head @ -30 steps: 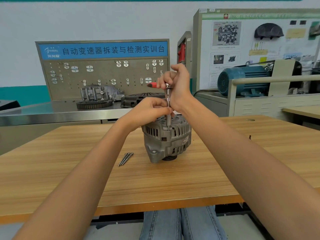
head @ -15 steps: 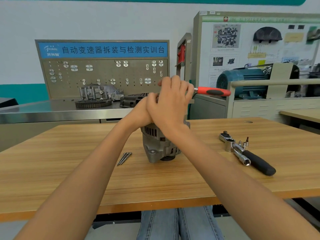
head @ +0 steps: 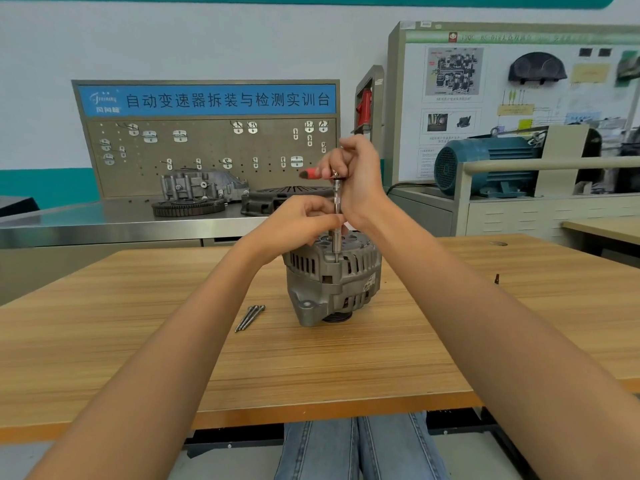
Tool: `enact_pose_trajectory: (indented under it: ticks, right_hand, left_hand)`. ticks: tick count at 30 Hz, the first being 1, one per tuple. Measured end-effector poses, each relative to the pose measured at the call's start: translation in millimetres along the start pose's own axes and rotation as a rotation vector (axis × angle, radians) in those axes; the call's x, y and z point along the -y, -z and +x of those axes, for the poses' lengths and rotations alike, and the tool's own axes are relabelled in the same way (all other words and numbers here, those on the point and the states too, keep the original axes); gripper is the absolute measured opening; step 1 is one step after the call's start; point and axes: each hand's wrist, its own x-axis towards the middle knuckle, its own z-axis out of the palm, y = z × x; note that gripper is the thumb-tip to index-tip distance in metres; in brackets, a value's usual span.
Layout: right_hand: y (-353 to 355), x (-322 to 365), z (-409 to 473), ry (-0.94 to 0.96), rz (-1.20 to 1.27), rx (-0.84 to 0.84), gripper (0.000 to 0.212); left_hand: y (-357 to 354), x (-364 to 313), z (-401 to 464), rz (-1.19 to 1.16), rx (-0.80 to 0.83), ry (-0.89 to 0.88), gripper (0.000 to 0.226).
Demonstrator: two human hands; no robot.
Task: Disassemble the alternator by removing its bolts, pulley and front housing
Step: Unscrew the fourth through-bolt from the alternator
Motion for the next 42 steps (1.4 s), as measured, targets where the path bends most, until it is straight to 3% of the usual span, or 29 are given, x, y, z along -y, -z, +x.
enact_pose_trajectory:
  ticks: [3,6,8,11,13,18,20,23,24,28,30,33,36,38,40,42]
  right_hand:
    - [-2,0,1,-0.015,0.056,-0.009,0.061]
    - [-9,-3,-4,0.032,-0.159,-0.136,0.05]
    - [-15,-9,-11,0.18,-0.545,-0.199,0.037]
    - [-18,-27,-21,0.432,-1.418,-0.374,0.017]
    - [-20,-33,-25,0.459,-1.55,-0.467,0.027]
    - [-21,-28,-18,0.481,-1.287,-0.427,0.023]
    - [-19,-22,-12,0.436,-1.003,-0.35,0.034]
    - [-17,-10,-4,0.208,-0.461,-0.256,0.047]
    - [-15,-7,-1,0.13,-0.34,-0.229,0.051]
    - [-5,-3,8,-0.071,0.106,-0.038,0.065]
    - [-2,-2,10,-0.112,0.22,0.004,0.066]
    - [-4,-4,10,-0.099,0.18,0.0,0.067]
    - [-8,-7,6,0.007,-0.127,-0.116,0.058]
    - [-14,-10,1,0.132,-0.394,-0.184,0.049]
    - [-15,-17,-7,0.333,-0.884,-0.236,0.034]
    - [-15,-26,-14,0.432,-1.452,-0.354,0.022]
  left_hand:
    - [0,1,1,-0.02,-0.005,0.01,0.012]
    - [0,1,1,0.024,-0.032,-0.01,0.009]
    - [0,1,0,0.045,-0.057,-0.041,0.013]
    - [-1,0,1,0.101,-0.09,-0.089,0.021]
    - [-1,-1,0,0.113,-0.109,-0.105,0.02]
    - [-3,-4,-3,0.137,-0.08,-0.157,0.024]
    - [-3,-4,-2,0.118,-0.066,-0.074,0.019]
    - [-5,-2,-1,0.086,-0.025,-0.014,0.016]
    - [-5,-2,-2,0.074,-0.019,-0.008,0.009]
    - [-3,-5,-3,0.052,-0.01,0.01,0.019]
    - [-3,-5,-4,0.042,0.004,0.013,0.017]
    - [-1,-5,-4,0.031,-0.001,0.017,0.02]
    - [1,-4,-5,0.036,0.005,0.02,0.008]
    - [2,-1,-3,0.037,-0.03,0.031,0.023]
    - [2,-1,0,0.105,-0.092,0.024,0.027]
    - [-1,-1,2,0.196,-0.132,-0.011,0.015]
